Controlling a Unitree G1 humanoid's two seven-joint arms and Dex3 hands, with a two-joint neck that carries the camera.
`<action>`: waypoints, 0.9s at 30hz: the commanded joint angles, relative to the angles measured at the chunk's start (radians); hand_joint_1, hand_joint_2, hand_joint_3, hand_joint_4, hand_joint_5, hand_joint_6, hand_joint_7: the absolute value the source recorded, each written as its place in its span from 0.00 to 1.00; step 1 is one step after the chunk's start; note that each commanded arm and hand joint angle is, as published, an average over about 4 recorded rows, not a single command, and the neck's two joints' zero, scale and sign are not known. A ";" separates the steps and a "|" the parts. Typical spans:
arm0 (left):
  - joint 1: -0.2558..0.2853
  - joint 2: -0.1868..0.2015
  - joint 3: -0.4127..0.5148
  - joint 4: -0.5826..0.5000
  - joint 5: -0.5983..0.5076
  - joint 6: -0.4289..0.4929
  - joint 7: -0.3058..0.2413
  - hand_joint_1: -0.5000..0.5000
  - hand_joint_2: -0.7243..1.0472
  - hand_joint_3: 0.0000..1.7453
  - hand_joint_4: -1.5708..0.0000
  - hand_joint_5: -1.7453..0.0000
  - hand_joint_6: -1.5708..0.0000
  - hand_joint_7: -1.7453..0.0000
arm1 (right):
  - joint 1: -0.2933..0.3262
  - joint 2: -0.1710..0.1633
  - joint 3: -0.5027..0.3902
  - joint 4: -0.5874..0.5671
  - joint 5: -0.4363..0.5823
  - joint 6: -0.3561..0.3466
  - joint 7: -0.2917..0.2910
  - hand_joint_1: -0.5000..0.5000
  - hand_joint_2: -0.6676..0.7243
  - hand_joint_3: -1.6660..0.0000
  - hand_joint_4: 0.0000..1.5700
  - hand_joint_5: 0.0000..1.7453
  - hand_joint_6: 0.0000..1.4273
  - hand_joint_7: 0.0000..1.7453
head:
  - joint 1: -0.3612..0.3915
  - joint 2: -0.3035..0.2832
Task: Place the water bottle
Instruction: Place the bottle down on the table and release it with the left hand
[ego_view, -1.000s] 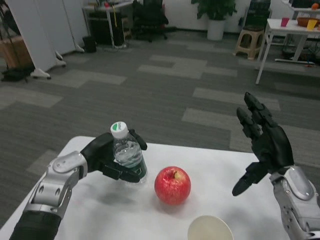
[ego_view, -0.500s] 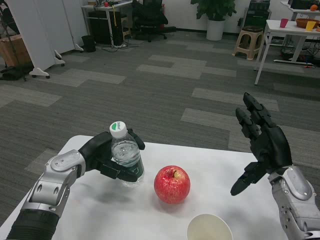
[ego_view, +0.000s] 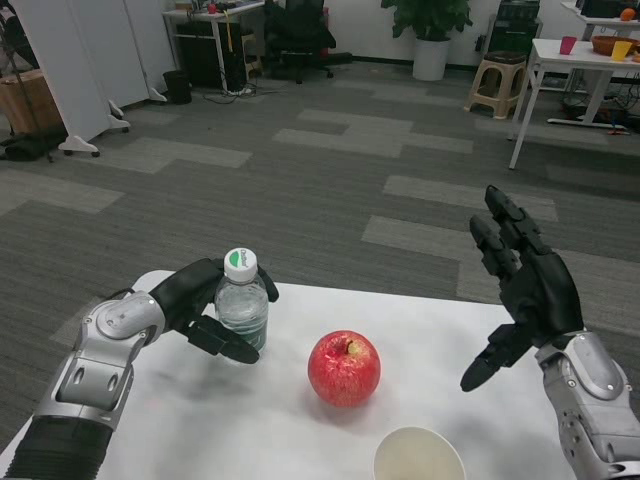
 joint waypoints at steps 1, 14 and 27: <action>0.000 0.002 0.019 -0.013 0.015 -0.016 -0.004 0.67 0.80 0.03 0.86 0.10 0.18 0.08 | -0.009 -0.002 0.001 0.001 0.000 0.007 -0.001 0.04 0.77 1.00 0.00 0.00 0.00 0.00 | 0.003 0.002; 0.031 -0.015 0.068 0.131 -0.141 -0.153 -0.004 0.67 0.80 0.05 0.88 0.12 0.23 0.09 | -0.010 -0.001 0.010 0.005 0.002 0.006 -0.001 0.04 0.77 1.00 0.00 0.00 0.00 0.00 | 0.024 0.002; 0.043 -0.015 0.071 0.173 -0.144 -0.173 -0.004 0.48 0.90 0.03 0.95 0.12 0.77 0.42 | -0.018 0.002 0.023 0.012 0.000 0.007 -0.001 0.04 0.77 1.00 0.00 0.00 0.00 0.00 | 0.034 -0.010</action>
